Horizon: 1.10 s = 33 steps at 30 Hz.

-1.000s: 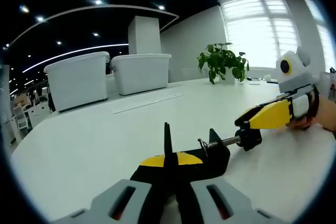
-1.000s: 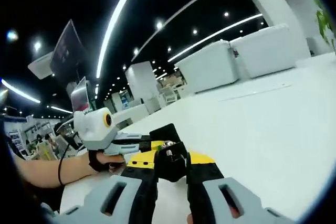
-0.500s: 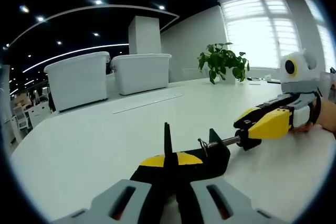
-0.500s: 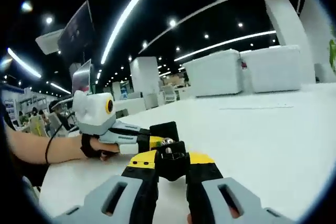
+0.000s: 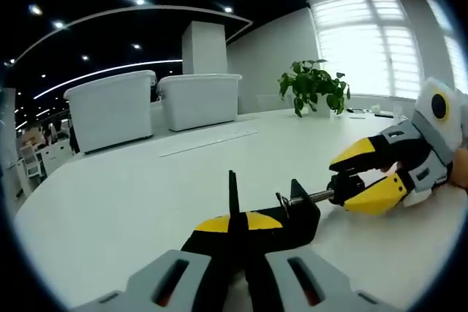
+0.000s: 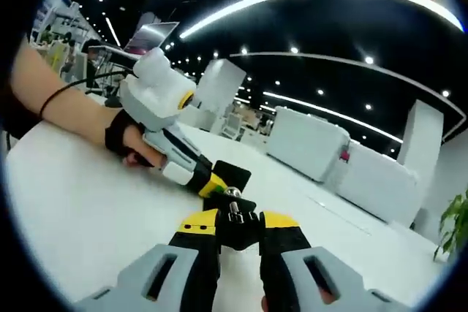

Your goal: Clamp the fixed fixture on the desktop, loosen the retaining clip, secure it to the edge of the desk, and tighten the retaining clip.

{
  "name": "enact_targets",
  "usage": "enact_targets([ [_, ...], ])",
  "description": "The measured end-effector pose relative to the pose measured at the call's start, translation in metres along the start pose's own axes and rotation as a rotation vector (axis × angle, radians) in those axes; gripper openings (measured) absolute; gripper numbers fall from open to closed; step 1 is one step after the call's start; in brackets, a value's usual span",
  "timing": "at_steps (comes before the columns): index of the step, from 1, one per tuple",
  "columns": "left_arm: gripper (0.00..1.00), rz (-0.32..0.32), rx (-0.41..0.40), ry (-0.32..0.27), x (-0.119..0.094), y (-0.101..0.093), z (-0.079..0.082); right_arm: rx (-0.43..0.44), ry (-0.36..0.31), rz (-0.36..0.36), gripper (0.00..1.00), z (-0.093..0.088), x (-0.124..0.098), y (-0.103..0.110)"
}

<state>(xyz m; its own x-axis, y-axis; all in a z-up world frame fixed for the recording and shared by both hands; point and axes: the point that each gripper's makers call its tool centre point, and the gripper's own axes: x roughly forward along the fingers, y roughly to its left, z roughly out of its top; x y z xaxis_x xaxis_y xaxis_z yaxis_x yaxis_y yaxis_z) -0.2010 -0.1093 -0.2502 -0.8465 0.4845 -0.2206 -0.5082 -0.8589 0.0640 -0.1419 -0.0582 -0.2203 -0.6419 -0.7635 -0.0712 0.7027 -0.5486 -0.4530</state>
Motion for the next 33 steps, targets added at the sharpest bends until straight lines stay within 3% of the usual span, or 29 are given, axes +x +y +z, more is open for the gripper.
enact_targets([
  [9, 0.06, -0.002, 0.0, 0.001, 0.005, 0.008, 0.0, 0.004, 0.001, -0.001, 0.2, -0.004, 0.005, -0.01],
  [11, 0.06, -0.004, 0.0, 0.0, 0.005, 0.008, -0.001, 0.106, -0.002, 0.013, 0.2, -0.003, 0.004, -0.008],
  [13, 0.06, -0.009, 0.001, 0.0, 0.005, 0.007, 0.0, 0.332, -0.078, 0.068, 0.25, 0.014, -0.004, -0.007],
  [14, 0.06, -0.011, 0.003, -0.001, 0.006, 0.007, 0.0, 0.402, -0.11, 0.098, 0.3, 0.02, -0.006, -0.007],
  [16, 0.06, -0.011, 0.002, 0.0, 0.006, 0.008, 0.0, 0.448, -0.128, 0.076, 0.33, 0.02, -0.003, -0.02],
  [23, 0.06, -0.012, 0.002, 0.0, 0.008, 0.009, 0.0, 0.745, -0.087, 0.059, 0.33, 0.005, -0.006, -0.032],
  [26, 0.06, -0.009, 0.002, -0.001, 0.006, 0.008, 0.001, 0.884, -0.125, 0.1, 0.32, 0.01, -0.006, -0.04],
  [30, 0.06, -0.012, 0.002, -0.001, 0.006, 0.006, 0.001, 0.988, -0.082, 0.061, 0.28, -0.007, -0.007, -0.048],
  [33, 0.06, -0.013, 0.002, -0.001, 0.006, 0.005, 0.002, 0.99, -0.052, 0.052, 0.25, -0.011, -0.007, -0.043],
])
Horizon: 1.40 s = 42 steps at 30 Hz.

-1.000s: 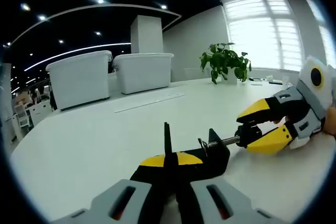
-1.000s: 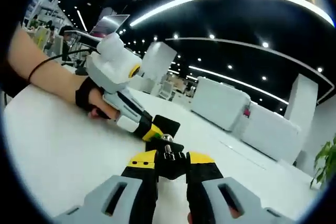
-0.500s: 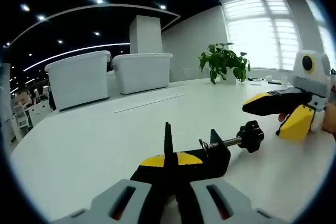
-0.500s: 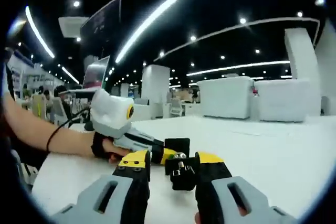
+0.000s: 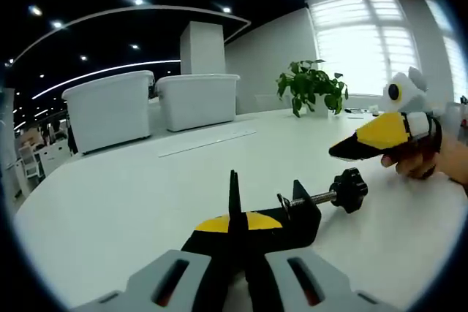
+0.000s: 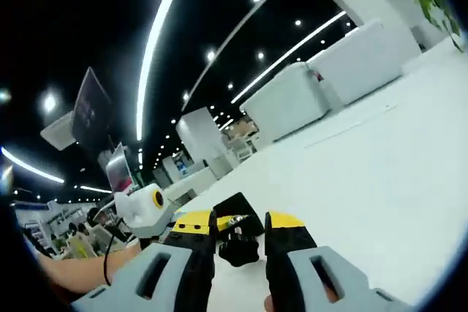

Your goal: Clamp the fixed fixture on the desktop, loosen the retaining clip, secure it to the edge of the desk, and tighten the retaining clip.

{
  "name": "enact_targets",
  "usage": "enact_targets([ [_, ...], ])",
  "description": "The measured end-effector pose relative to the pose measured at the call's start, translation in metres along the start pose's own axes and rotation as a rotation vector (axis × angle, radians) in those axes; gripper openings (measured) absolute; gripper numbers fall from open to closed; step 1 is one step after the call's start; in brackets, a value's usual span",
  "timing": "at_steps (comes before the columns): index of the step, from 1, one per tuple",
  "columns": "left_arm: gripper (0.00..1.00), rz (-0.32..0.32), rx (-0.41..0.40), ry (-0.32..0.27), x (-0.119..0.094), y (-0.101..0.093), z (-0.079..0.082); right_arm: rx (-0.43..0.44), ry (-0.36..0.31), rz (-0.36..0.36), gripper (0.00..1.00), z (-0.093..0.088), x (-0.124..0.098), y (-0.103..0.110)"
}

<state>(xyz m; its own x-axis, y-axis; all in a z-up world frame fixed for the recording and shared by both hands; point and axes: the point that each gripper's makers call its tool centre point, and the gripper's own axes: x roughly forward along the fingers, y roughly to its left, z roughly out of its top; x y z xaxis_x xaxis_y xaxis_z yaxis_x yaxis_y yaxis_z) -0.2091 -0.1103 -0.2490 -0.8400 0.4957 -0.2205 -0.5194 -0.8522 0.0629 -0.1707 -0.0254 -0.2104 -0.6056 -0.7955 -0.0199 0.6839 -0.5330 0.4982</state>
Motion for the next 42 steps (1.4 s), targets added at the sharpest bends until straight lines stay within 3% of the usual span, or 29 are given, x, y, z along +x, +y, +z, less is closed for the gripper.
enact_targets([
  [3, 0.06, 0.0, 0.0, 0.0, 0.003, 0.003, 0.001, -0.048, 0.042, 0.019, 0.25, -0.009, 0.003, 0.007],
  [7, 0.06, -0.002, 0.0, 0.001, 0.005, 0.004, 0.002, -0.07, 0.099, -0.031, 0.22, -0.022, 0.006, 0.0],
  [14, 0.06, -0.001, 0.001, 0.0, 0.004, 0.002, 0.003, -0.06, 0.098, -0.019, 0.19, -0.023, 0.007, 0.003],
  [22, 0.06, 0.001, 0.0, 0.001, 0.008, 0.005, 0.003, -0.136, 0.085, -0.012, 0.18, -0.022, 0.007, 0.005],
  [25, 0.06, 0.003, 0.0, 0.0, 0.006, 0.004, 0.002, -0.228, 0.071, -0.02, 0.18, -0.02, 0.007, 0.006],
  [39, 0.06, 0.009, -0.005, 0.001, -0.001, 0.002, -0.001, -0.933, 0.021, -0.073, 0.19, -0.023, 0.005, 0.035],
  [42, 0.06, 0.01, -0.006, 0.001, -0.002, 0.002, -0.002, -1.012, 0.021, -0.081, 0.19, -0.025, 0.005, 0.038],
])
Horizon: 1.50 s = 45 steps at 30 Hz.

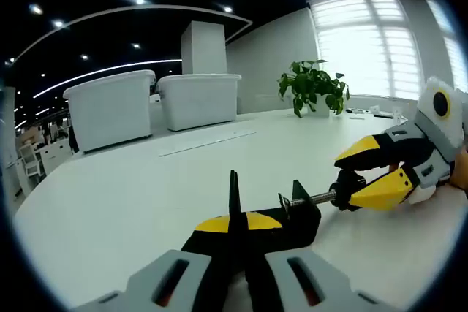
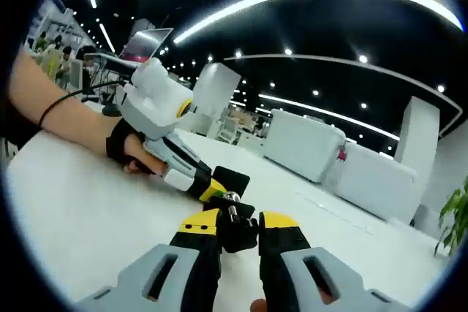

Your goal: Clamp the fixed fixture on the desktop, loosen the retaining clip, secure it to the edge of the desk, and tighten the retaining clip.

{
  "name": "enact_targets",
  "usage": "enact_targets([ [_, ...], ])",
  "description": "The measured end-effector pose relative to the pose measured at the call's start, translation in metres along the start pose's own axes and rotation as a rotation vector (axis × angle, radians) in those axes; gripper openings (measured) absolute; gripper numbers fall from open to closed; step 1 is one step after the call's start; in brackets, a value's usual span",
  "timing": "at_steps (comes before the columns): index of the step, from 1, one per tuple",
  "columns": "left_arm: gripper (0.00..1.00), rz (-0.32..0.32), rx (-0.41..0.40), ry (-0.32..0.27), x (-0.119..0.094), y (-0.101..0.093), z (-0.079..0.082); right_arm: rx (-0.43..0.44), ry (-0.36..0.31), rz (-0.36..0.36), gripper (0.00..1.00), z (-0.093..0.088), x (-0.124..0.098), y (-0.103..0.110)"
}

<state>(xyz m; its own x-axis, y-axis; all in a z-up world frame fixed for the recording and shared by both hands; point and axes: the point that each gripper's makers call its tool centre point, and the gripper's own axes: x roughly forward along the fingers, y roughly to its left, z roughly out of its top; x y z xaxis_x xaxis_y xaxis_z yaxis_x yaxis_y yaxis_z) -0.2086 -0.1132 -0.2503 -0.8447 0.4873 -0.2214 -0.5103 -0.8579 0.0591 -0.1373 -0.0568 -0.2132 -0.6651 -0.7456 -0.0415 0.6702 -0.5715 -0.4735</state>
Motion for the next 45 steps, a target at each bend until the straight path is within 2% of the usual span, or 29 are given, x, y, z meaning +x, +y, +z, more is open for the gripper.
enact_targets([
  [5, 0.06, 0.002, 0.0, 0.0, -0.002, -0.001, 0.0, -0.028, 0.002, -0.012, 0.19, 0.002, -0.001, 0.003],
  [7, 0.06, 0.002, -0.001, 0.0, -0.004, -0.003, -0.001, 0.007, 0.002, -0.016, 0.19, 0.0, -0.001, 0.0],
  [10, 0.06, 0.002, -0.002, 0.001, 0.0, 0.0, 0.0, 0.181, 0.013, 0.006, 0.2, -0.006, 0.001, -0.006],
  [12, 0.06, 0.002, -0.001, 0.001, 0.001, 0.001, 0.0, 0.359, 0.035, 0.0, 0.22, -0.012, 0.0, -0.014],
  [13, 0.06, 0.001, 0.0, 0.0, 0.002, 0.001, 0.0, 0.386, 0.025, -0.007, 0.25, -0.011, -0.001, -0.018],
  [14, 0.06, 0.0, 0.0, 0.0, 0.002, 0.001, 0.0, 0.467, -0.019, -0.014, 0.28, -0.005, -0.002, -0.026],
  [17, 0.06, 0.0, 0.0, 0.0, 0.002, 0.001, 0.001, 0.687, -0.069, -0.018, 0.29, -0.001, -0.006, -0.039],
  [19, 0.06, -0.001, 0.001, 0.0, 0.002, 0.002, 0.001, 0.768, -0.063, -0.017, 0.29, -0.008, -0.006, -0.046],
  [20, 0.06, -0.001, 0.001, 0.001, 0.003, 0.002, 0.001, 0.815, -0.036, -0.034, 0.28, -0.023, 0.0, -0.058],
  [21, 0.06, -0.002, 0.0, 0.001, 0.006, 0.004, 0.002, 0.862, 0.022, -0.078, 0.27, -0.036, 0.0, -0.061],
  [23, 0.06, -0.005, 0.001, 0.001, 0.009, 0.006, 0.004, 0.898, 0.028, -0.044, 0.23, -0.035, 0.001, -0.055],
  [25, 0.06, -0.007, 0.003, 0.0, 0.007, 0.004, 0.004, 0.902, 0.036, -0.03, 0.23, -0.035, 0.003, -0.053],
  [31, 0.06, -0.008, 0.004, 0.0, 0.005, 0.001, 0.005, 0.911, 0.092, 0.062, 0.24, -0.035, 0.007, -0.032],
  [38, 0.06, -0.008, 0.004, -0.001, -0.001, -0.006, 0.003, 0.889, 0.089, 0.118, 0.25, -0.028, 0.005, -0.018],
  [40, 0.06, -0.008, 0.004, -0.001, -0.002, -0.006, 0.004, 0.864, 0.101, 0.125, 0.26, -0.029, 0.006, -0.014],
  [43, 0.06, -0.008, 0.004, 0.0, 0.002, -0.003, 0.005, 0.797, 0.159, 0.128, 0.26, -0.037, 0.009, -0.005],
  [45, 0.06, -0.008, 0.004, 0.0, 0.003, -0.002, 0.005, 0.767, 0.162, 0.12, 0.26, -0.037, 0.01, -0.002],
])
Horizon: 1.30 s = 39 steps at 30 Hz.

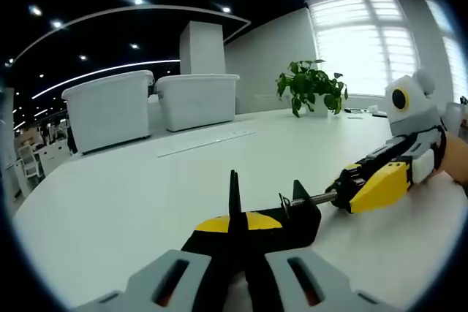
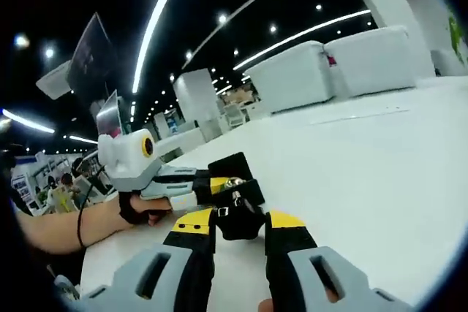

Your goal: Clamp the fixed fixture on the desktop, loosen the retaining clip, secure it to the edge of the desk, and tighten the retaining clip.

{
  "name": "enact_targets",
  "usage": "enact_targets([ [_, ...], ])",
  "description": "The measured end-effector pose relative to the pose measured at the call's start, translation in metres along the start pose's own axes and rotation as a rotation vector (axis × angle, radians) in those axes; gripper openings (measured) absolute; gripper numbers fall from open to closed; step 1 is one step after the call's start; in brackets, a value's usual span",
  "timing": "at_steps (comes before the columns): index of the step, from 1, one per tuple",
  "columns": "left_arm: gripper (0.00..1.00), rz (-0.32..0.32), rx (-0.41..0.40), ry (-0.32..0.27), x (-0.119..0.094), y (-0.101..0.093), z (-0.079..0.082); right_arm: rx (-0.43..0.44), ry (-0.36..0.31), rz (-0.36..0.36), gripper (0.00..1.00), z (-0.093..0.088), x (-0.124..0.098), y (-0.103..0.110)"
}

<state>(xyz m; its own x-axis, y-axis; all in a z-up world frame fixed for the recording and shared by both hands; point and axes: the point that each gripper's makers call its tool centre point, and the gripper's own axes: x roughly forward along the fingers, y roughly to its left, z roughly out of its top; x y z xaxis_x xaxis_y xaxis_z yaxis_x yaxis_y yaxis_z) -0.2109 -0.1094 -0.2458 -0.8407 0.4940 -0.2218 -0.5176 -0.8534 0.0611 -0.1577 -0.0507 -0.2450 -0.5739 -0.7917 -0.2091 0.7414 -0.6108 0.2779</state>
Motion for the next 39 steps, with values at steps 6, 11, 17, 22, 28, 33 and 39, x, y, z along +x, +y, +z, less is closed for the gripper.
enact_targets([
  [6, 0.06, 0.002, -0.001, 0.0, -0.001, 0.001, -0.001, -0.028, -0.012, -0.011, 0.26, -0.001, -0.005, 0.005],
  [11, 0.06, 0.001, -0.001, 0.001, -0.004, -0.002, -0.003, -0.39, -0.058, -0.078, 0.25, 0.006, -0.005, 0.004],
  [17, 0.06, 0.004, -0.003, 0.0, -0.007, -0.005, -0.005, -0.65, -0.045, -0.167, 0.25, 0.003, -0.007, 0.009],
  [22, 0.06, 0.006, -0.007, 0.001, -0.004, -0.002, -0.005, -0.696, -0.054, -0.179, 0.25, 0.007, -0.009, 0.009],
  [28, 0.06, 0.004, -0.006, 0.001, -0.001, 0.001, -0.006, -0.605, -0.042, -0.164, 0.25, 0.002, -0.012, 0.011],
  [33, 0.06, 0.003, -0.004, 0.001, -0.001, 0.002, -0.006, -0.289, -0.109, -0.103, 0.47, 0.015, -0.018, 0.012],
  [39, 0.06, 0.0, -0.003, 0.0, -0.001, 0.001, -0.006, 0.203, -0.167, 0.004, 0.39, 0.025, -0.026, 0.004],
])
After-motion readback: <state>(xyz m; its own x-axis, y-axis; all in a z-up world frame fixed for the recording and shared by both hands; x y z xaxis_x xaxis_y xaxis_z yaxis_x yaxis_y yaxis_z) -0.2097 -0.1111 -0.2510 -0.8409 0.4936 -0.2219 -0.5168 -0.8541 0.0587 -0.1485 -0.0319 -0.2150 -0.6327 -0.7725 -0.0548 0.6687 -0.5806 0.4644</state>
